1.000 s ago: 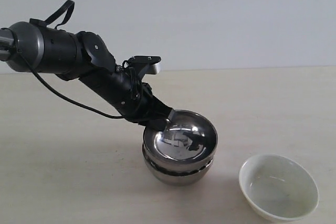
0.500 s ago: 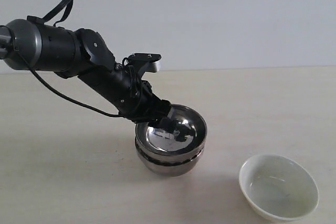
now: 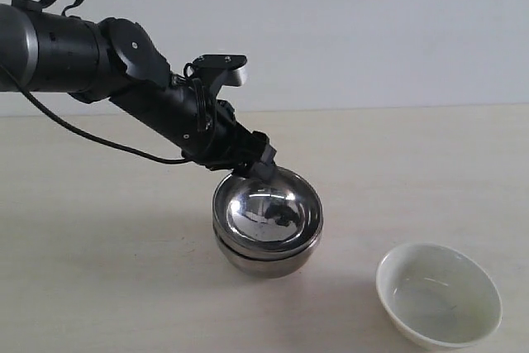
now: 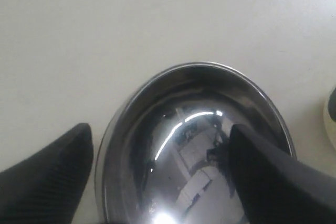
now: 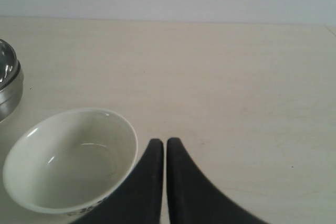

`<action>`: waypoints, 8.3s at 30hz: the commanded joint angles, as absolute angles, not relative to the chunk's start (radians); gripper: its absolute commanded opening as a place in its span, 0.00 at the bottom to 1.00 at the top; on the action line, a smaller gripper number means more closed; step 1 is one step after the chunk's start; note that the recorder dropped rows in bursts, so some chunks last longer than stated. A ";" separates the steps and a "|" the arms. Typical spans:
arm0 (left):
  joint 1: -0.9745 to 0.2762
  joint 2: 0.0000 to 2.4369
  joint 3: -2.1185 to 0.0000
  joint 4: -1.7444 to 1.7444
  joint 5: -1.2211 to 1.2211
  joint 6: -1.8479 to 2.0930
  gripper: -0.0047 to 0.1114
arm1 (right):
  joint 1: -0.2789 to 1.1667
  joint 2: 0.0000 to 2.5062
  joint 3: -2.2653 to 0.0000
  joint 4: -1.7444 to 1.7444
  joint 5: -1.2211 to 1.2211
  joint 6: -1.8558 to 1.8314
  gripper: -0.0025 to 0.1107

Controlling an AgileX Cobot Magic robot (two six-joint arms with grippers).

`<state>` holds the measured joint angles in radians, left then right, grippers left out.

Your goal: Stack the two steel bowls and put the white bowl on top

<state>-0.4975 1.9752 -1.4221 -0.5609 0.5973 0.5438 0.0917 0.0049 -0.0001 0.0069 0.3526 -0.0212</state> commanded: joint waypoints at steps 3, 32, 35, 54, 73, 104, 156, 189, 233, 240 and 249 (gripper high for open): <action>-0.499 1.913 -1.419 -0.557 0.526 0.592 0.23 | 0.089 0.000 0.000 0.006 0.341 -0.021 0.02; -0.509 1.920 -1.186 -0.571 0.315 0.607 0.07 | 0.089 0.000 0.000 0.006 0.341 -0.021 0.02; -0.509 1.902 -1.193 -0.571 0.313 0.607 0.07 | 0.089 0.000 0.000 0.006 0.341 -0.021 0.02; -0.513 1.696 -1.196 -0.989 0.306 1.003 0.07 | 0.089 0.000 0.000 0.006 0.341 -0.021 0.02; -0.513 0.847 -0.689 -1.163 0.046 1.093 0.07 | 0.089 0.000 0.000 0.006 0.341 -0.021 0.02; -0.511 0.027 -0.313 -1.162 -0.042 0.882 0.07 | 0.089 0.000 0.000 0.006 0.341 -0.021 0.02; 0.064 0.000 0.000 -0.019 0.125 -0.049 0.07 | 0.089 0.000 0.000 0.006 0.341 -0.021 0.02; 0.064 0.000 0.000 -0.037 0.307 0.061 0.07 | 0.089 0.000 0.000 0.000 0.341 -0.024 0.02; 0.064 0.000 0.000 -0.037 0.307 0.061 0.07 | 0.093 0.477 -0.805 -0.253 0.561 0.199 0.02; 0.064 0.000 0.000 -0.037 0.307 0.061 0.07 | 0.093 0.896 -0.962 0.109 0.785 -0.231 0.02; 0.064 0.000 0.000 -0.037 0.307 0.061 0.07 | 0.093 1.354 -0.964 0.082 0.878 -0.324 0.02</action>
